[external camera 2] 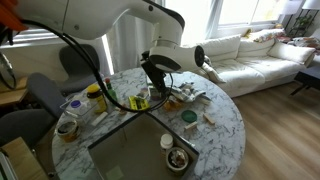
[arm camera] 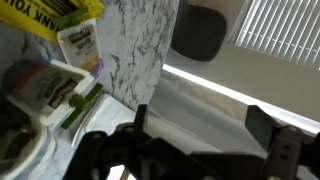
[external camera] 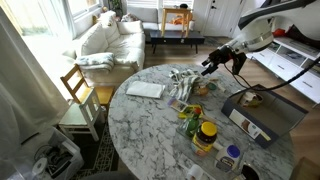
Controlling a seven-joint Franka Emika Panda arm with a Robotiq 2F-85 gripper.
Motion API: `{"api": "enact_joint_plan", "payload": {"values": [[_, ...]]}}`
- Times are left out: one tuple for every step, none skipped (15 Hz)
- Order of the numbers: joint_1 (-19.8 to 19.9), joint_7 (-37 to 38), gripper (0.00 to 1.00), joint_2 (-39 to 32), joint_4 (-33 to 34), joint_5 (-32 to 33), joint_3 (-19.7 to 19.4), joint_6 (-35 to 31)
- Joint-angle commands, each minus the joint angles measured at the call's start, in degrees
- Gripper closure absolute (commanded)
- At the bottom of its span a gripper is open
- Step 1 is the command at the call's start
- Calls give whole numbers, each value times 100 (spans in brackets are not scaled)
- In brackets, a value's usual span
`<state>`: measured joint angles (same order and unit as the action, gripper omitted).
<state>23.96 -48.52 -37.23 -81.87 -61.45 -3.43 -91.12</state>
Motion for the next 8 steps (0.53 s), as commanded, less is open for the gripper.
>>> {"api": "enact_joint_plan", "payload": {"values": [[-413,747,0,118,-165,412,-257,-226],[-481,528,0,134,-108,475,-242,-449],[-238,449,0,-8,-8,258,-131,-120],[-316,453,0,6,-5,326,-123,-260],[-376,460,0,18,1,364,-119,-339],[-411,464,0,27,4,387,-118,-378],[-422,466,0,32,6,399,-122,-394],[-486,705,0,-85,167,579,-110,-128]]}}
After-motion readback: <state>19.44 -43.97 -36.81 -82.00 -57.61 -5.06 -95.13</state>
